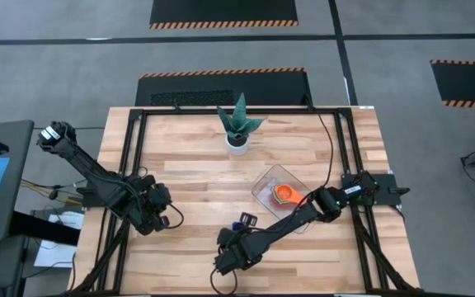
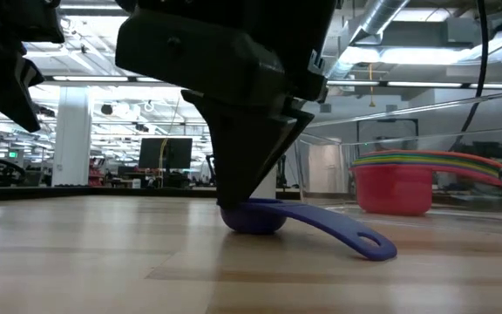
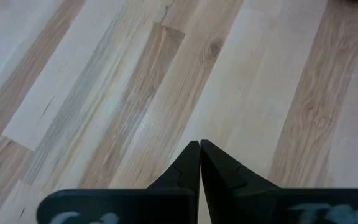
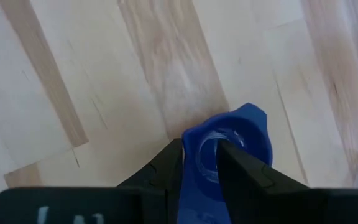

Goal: Nest measuring cups in basket
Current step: Stack the violet measuring cup on top of the orange measuring cup

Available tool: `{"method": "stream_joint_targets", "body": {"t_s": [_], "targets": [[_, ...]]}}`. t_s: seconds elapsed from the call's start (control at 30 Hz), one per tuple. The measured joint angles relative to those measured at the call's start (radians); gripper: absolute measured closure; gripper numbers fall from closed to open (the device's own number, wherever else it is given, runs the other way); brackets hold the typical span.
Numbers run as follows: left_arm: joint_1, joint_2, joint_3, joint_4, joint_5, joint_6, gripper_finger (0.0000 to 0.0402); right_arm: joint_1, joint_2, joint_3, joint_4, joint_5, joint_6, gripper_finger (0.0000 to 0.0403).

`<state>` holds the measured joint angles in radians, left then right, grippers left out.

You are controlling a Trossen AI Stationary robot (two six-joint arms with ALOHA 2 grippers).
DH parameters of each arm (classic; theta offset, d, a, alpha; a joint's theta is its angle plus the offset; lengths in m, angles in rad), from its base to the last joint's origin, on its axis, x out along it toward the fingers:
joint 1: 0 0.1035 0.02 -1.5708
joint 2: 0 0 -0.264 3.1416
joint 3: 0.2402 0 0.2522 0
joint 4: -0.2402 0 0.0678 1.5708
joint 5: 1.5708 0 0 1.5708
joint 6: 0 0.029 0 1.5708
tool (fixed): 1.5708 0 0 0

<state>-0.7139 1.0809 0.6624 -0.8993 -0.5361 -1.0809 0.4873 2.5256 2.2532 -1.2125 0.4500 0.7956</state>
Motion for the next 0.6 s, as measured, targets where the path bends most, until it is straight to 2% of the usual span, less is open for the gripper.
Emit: {"method": "stream_joint_targets", "body": {"t_s": [0.6], "targets": [[0.000,0.000,0.000,0.000,0.000,0.041,0.0401,-0.004,0.018,-0.002,0.012,-0.018,0.000,0.0281]]}}
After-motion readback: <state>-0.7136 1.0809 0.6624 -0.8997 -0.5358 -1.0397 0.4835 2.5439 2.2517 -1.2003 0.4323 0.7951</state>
